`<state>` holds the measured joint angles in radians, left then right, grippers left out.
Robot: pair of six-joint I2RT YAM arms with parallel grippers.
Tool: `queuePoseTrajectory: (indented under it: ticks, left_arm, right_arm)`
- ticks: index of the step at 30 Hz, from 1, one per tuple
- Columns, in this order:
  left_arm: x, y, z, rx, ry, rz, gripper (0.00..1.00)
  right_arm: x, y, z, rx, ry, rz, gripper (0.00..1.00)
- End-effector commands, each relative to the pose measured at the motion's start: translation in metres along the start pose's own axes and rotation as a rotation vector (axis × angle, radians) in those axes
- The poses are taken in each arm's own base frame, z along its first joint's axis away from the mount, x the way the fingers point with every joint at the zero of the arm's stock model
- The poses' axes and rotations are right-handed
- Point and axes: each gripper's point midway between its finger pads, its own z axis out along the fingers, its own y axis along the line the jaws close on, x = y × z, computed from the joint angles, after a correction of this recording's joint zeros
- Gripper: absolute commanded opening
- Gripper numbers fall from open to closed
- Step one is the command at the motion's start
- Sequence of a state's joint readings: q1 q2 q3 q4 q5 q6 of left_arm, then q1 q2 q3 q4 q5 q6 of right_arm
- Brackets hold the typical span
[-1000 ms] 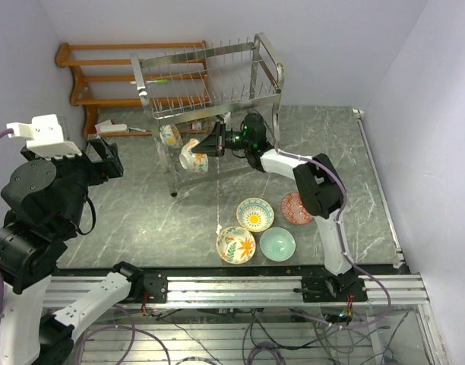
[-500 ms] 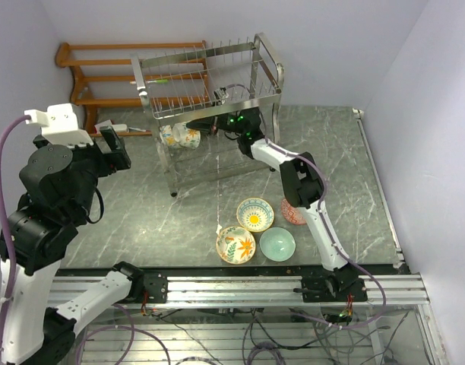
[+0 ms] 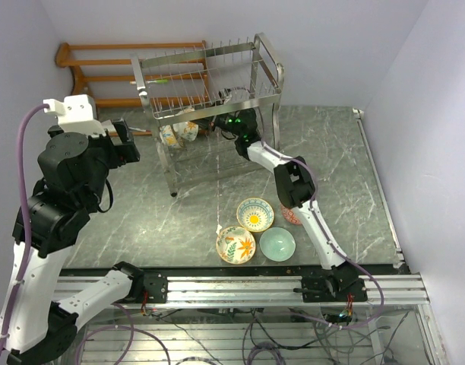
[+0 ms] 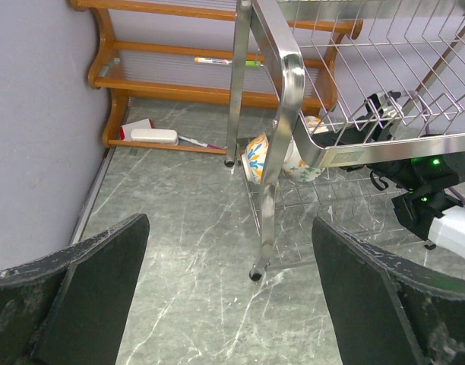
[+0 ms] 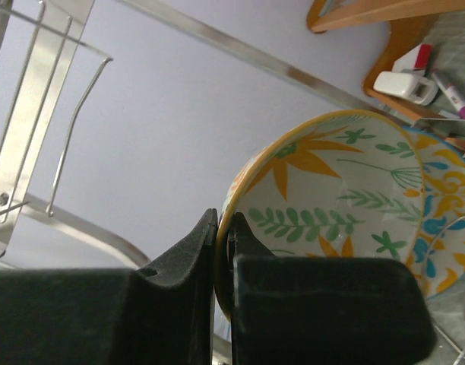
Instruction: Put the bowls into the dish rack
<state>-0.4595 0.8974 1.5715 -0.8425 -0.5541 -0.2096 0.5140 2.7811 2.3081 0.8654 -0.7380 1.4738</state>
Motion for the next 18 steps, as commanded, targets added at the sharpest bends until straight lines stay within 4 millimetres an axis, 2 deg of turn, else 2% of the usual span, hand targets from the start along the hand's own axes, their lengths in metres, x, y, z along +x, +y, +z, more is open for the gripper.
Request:
queuePoseTrajectory:
  ticks: [1,8,18]
  left_arm:
    - [-0.007,-0.004,0.004,0.011,-0.03,-0.022,1.0]
    - [-0.005,-0.007,0.008,0.015,-0.023,-0.01,1.0]
    - [-0.003,-0.006,0.009,0.012,-0.026,0.006,0.99]
  right_arm:
    - [-0.027,0.012,0.005,-0.032,-0.115,-0.031,0.0]
    - [-0.025,-0.006,0.008,-0.017,-0.132,0.038,0.0]
    - [-0.001,-0.036,0.013,0.071,-0.096,0.121,0.0]
